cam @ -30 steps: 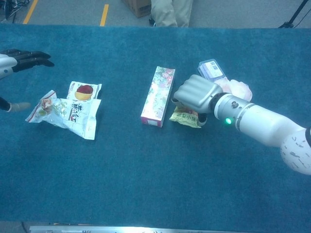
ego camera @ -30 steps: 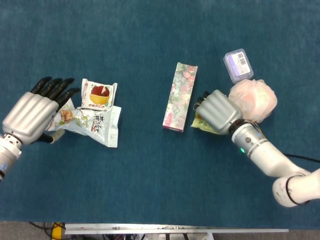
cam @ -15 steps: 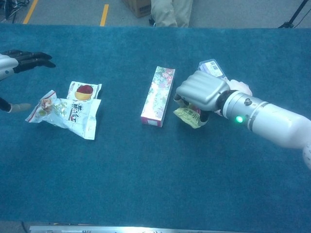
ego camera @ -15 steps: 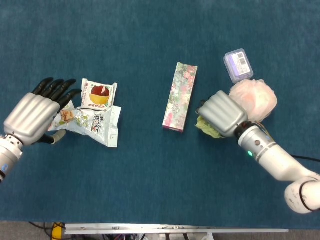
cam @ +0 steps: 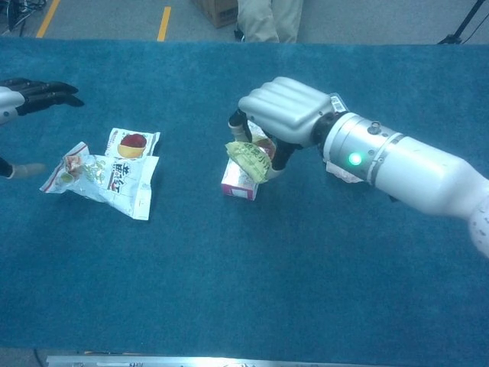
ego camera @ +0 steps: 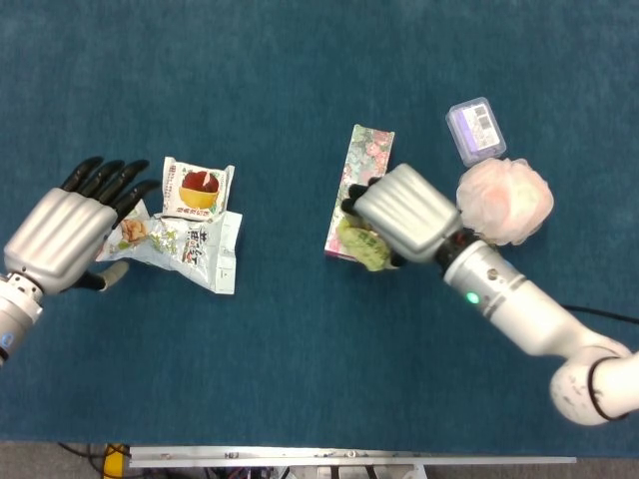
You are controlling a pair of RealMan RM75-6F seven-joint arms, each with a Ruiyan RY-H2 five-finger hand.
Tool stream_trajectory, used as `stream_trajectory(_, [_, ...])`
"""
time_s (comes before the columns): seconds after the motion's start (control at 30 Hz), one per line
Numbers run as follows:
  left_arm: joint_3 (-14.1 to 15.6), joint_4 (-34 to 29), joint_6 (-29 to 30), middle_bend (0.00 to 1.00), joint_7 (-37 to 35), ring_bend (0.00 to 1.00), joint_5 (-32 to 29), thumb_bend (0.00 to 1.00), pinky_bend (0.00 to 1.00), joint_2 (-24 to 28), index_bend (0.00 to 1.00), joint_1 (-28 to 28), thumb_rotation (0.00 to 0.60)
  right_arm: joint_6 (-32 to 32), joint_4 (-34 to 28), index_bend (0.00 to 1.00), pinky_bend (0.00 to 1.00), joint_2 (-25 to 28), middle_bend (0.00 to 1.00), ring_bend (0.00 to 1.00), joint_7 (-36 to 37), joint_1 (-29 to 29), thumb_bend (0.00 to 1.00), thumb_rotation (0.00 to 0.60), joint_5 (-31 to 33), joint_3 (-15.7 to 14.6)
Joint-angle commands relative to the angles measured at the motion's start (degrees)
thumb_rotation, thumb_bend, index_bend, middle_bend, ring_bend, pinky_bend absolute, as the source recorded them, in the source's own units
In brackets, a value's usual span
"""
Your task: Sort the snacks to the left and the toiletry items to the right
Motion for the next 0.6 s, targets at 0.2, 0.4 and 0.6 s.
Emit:
stream_trajectory(0.2, [0.3,-0.8,0.4,0.0,0.5,0.0,-0.2,0.27,0.01,0.9,0.08,0.6,0.6,-0.3,4.0,0.61,0.8,-6.4,0.49,0.56,-4.1,4.3,0.02,0.6,4.7,4.7])
stream_trajectory(0.4, [0.2,-1.5,0.6,0.0,0.7,0.0,-0.2,0.27,0.01,1.5,0.08,0.9,0.6,-0.3,6.5,0.61,0.8,-9.9,0.49,0.54,-7.9,7.7,0.01,0.6,9.2,6.8])
stream_trajectory(0.6, [0.1,-2.4,1.1,0.0,1.1,0.0,-0.1,0.27,0.01,2.2,0.08,1.2,0.6,0.0,10.8,0.61,0.78,-14.7,0.47,0.5,-10.0,10.7,0.01,0.6,11.1,8.0])
